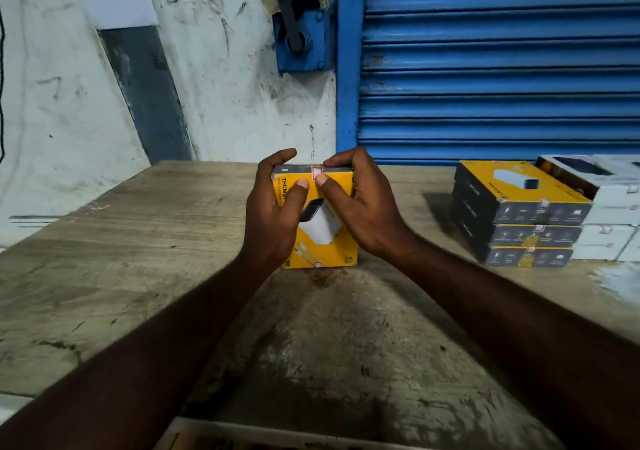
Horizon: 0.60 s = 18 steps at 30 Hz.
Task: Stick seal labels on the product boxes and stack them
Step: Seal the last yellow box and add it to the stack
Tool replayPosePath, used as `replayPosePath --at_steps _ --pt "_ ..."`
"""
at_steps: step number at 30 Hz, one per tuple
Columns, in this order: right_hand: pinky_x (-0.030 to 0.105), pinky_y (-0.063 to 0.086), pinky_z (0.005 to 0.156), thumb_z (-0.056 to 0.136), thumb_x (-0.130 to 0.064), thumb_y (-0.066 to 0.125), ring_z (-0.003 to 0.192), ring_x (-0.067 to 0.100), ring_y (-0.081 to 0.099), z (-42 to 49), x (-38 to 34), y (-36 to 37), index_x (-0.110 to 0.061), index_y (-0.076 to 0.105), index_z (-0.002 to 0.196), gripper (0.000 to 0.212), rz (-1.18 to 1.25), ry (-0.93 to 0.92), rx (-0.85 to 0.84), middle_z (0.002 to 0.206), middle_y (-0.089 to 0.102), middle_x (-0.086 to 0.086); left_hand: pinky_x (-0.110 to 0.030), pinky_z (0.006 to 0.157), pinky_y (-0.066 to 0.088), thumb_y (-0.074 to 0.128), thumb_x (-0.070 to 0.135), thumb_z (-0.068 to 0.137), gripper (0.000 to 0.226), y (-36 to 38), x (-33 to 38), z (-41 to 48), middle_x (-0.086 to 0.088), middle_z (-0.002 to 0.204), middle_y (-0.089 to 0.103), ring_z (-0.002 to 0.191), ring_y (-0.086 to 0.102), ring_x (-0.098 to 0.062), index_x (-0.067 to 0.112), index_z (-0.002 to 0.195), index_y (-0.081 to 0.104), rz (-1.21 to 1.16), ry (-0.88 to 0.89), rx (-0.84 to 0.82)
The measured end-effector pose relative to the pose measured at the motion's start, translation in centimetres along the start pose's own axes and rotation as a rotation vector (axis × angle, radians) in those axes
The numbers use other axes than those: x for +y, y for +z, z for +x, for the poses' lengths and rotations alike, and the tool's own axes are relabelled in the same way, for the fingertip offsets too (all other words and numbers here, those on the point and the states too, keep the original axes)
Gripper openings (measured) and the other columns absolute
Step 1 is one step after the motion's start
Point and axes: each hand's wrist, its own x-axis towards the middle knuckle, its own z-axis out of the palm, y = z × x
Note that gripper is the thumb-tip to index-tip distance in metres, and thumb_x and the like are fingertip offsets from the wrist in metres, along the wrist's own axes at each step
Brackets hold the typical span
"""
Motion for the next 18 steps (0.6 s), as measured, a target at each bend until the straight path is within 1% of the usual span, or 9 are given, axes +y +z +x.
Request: replayPosePath --at_steps 2,5,7,9,11,13,15,18 --pt "0.022 0.046 0.083 0.093 -0.034 0.061 0.101 0.012 0.060 -0.04 -0.04 -0.07 -0.013 0.059 0.110 0.027 -0.012 -0.007 -0.007 0.107 0.063 0.000 -0.031 0.081 0.056 0.052 0.024 0.092 0.042 -0.10 -0.04 0.00 0.023 0.093 0.069 0.084 0.066 -0.004 0.021 0.134 0.052 -0.015 -0.020 -0.003" --pt "0.025 0.047 0.085 0.093 -0.030 0.058 0.102 0.013 0.060 -0.03 0.00 -0.20 -0.012 0.059 0.112 0.026 -0.004 0.003 -0.021 0.109 0.063 0.002 -0.050 0.086 0.056 0.053 0.030 0.094 0.040 -0.13 0.09 -0.12 0.012 0.097 0.071 0.088 0.069 -0.016 0.024 0.134 0.053 -0.037 -0.025 0.001" --pt "0.026 0.049 0.085 0.093 -0.031 0.060 0.102 0.013 0.061 0.00 0.05 -0.17 -0.014 0.058 0.111 0.025 0.007 0.012 -0.026 0.109 0.063 0.002 -0.054 0.087 0.055 0.052 0.035 0.095 0.039 -0.12 0.14 -0.13 0.006 0.101 0.071 0.089 0.069 -0.019 0.024 0.133 0.053 -0.044 -0.023 0.007" --pt "0.020 0.048 0.081 0.095 -0.034 0.065 0.100 0.008 0.062 -0.01 0.00 -0.05 -0.017 0.058 0.110 0.024 0.005 0.028 -0.008 0.108 0.064 0.000 -0.055 0.089 0.054 0.052 0.040 0.095 0.041 -0.08 0.19 -0.15 0.002 0.104 0.070 0.092 0.069 -0.021 0.024 0.133 0.054 -0.050 -0.026 0.012" --pt "0.018 0.048 0.078 0.095 -0.034 0.067 0.098 0.006 0.062 0.00 0.02 0.05 -0.017 0.058 0.109 0.023 -0.002 0.039 0.002 0.107 0.064 -0.001 -0.054 0.090 0.054 0.053 0.042 0.094 0.041 -0.09 0.23 -0.10 0.004 0.104 0.070 0.094 0.069 -0.020 0.025 0.132 0.054 -0.046 -0.026 0.009" --pt "0.023 0.050 0.080 0.095 -0.033 0.063 0.099 0.009 0.062 0.02 0.14 0.00 -0.015 0.059 0.110 0.023 0.008 0.041 -0.007 0.107 0.064 0.000 -0.046 0.088 0.057 0.057 0.039 0.094 0.040 -0.04 0.28 -0.03 0.014 0.101 0.071 0.092 0.070 -0.014 0.025 0.131 0.054 -0.035 -0.023 0.004" --pt "0.026 0.049 0.081 0.094 -0.030 0.058 0.099 0.012 0.062 0.03 0.26 -0.16 -0.013 0.058 0.110 0.023 0.016 0.020 -0.019 0.107 0.064 0.002 -0.037 0.085 0.058 0.062 0.042 0.090 0.042 0.05 0.40 0.04 0.020 0.099 0.070 0.090 0.070 -0.009 0.029 0.129 0.054 -0.023 -0.016 0.007" --pt "0.025 0.049 0.081 0.094 -0.032 0.057 0.099 0.011 0.062 -0.06 0.12 -0.20 -0.013 0.059 0.110 0.025 0.031 0.018 -0.018 0.106 0.065 0.001 -0.029 0.081 0.058 0.066 0.047 0.086 0.046 0.15 0.56 -0.05 0.016 0.099 0.071 0.089 0.071 -0.008 0.030 0.127 0.054 -0.040 -0.011 0.011"
